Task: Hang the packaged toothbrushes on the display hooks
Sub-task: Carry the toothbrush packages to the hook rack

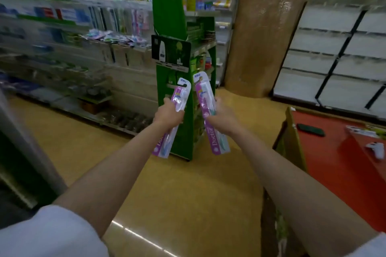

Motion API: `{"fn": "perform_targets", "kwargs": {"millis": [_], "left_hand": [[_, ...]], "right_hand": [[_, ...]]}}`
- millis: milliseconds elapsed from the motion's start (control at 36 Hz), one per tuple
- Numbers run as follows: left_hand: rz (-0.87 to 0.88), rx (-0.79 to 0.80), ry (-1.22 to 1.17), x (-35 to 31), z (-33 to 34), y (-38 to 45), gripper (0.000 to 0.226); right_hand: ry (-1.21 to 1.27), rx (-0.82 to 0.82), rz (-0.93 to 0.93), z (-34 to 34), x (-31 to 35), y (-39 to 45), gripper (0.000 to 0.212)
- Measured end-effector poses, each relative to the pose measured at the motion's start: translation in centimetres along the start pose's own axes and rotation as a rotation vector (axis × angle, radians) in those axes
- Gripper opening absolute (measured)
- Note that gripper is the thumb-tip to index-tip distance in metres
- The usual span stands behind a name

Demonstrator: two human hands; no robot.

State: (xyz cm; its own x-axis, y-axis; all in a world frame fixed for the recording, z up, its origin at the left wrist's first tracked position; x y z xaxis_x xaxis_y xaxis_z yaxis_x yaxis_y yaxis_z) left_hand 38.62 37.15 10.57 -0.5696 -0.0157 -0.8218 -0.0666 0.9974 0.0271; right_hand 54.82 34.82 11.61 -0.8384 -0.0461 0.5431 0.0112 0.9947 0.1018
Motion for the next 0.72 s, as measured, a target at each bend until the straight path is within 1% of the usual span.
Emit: {"fn": "perform_targets", "kwargs": {"millis": [111, 250, 306, 361, 417, 472, 611, 722], "left_hand": [[-0.03, 0.029, -0.027, 0.0, 1.9, 3.3, 0.049], [-0.034, 0.03, -0.066, -0.6, 4.3, 7.8, 0.049], [-0.04, 0.024, -0.082, -0.9, 4.7, 9.8, 0.053], [-0.053, 0.011, -0.081, -1.4, 4.8, 12.1, 0.057], [-0.055, -0.006, -0.077, -1.8, 4.7, 14.3, 0.052], [-0.07, -0.011, -0.079, -1.8, 4.8, 16.0, 0.048], [-0.109, -0.058, -0.096, -1.0, 5.1, 19.9, 0.046], [-0.134, -0.088, -0.084, -0.2, 4.7, 23.3, 0.047]], "right_hand": [[0.013, -0.01, 0.024, -0.1, -1.1, 3.2, 0.059], [-0.017, 0.027, 0.027, -0.1, -3.0, 8.2, 0.052], [-0.016, 0.031, 0.015, -0.1, -3.5, 10.6, 0.048], [-0.024, 0.018, -0.017, -0.4, -3.7, 13.2, 0.044], [-0.008, 0.017, -0.035, -0.7, -3.8, 15.7, 0.045], [0.006, 0.049, -0.034, -0.4, -4.0, 17.9, 0.047], [0.029, 0.112, -0.06, 0.9, -4.3, 22.7, 0.049], [0.015, 0.124, -0.096, 1.9, -3.9, 26.4, 0.045]]}}
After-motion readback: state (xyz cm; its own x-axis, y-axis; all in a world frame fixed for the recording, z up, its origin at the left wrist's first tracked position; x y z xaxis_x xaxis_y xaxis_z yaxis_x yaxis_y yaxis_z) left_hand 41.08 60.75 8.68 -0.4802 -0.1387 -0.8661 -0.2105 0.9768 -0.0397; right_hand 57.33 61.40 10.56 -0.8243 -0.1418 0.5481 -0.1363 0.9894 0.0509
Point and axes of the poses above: each hand's wrist, its own y-axis towards the middle knuckle, its own z-axis out of the palm, x = y × z, the point moved 5 cm from there along y, towards the middle knuckle, and after that the axes turned 11 degrees about -y, right-handed, at the moved point
